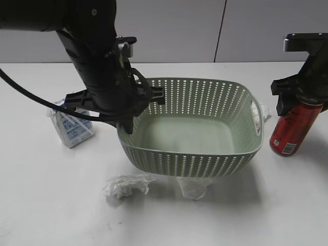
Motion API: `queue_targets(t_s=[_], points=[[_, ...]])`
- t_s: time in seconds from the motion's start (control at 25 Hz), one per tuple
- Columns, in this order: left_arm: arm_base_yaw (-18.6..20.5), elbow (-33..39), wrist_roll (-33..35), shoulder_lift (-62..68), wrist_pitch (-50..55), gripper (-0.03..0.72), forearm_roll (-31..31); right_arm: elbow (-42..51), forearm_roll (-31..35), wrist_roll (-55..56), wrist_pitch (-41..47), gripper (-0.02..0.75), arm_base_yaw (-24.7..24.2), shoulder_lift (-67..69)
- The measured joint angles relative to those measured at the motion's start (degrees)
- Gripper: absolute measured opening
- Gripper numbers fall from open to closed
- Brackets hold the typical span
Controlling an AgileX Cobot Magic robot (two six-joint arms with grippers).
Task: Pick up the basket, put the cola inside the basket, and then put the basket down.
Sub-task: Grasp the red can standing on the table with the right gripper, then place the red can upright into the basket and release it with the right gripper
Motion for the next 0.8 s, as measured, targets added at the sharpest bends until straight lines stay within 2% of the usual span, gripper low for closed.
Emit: queue_targets(t_s=[0.08, 0.56, 0.8], points=[[0.0, 0.0, 0.0, 0.0, -0.1, 0.000, 0.0, 0.0, 0.1, 0.4, 0.1, 0.519, 0.0, 0.0], [0.0, 0.0, -1.1, 1.1, -1.5, 0.000, 0.0, -0.1, -1.4, 1.3, 1.1, 0.519, 0.0, -2.3], [0.0, 0.1, -1.2, 2.9, -5.1, 0.000, 0.2, -4.0, -1.9, -1.7, 7.3, 0.519, 0.0, -7.2]])
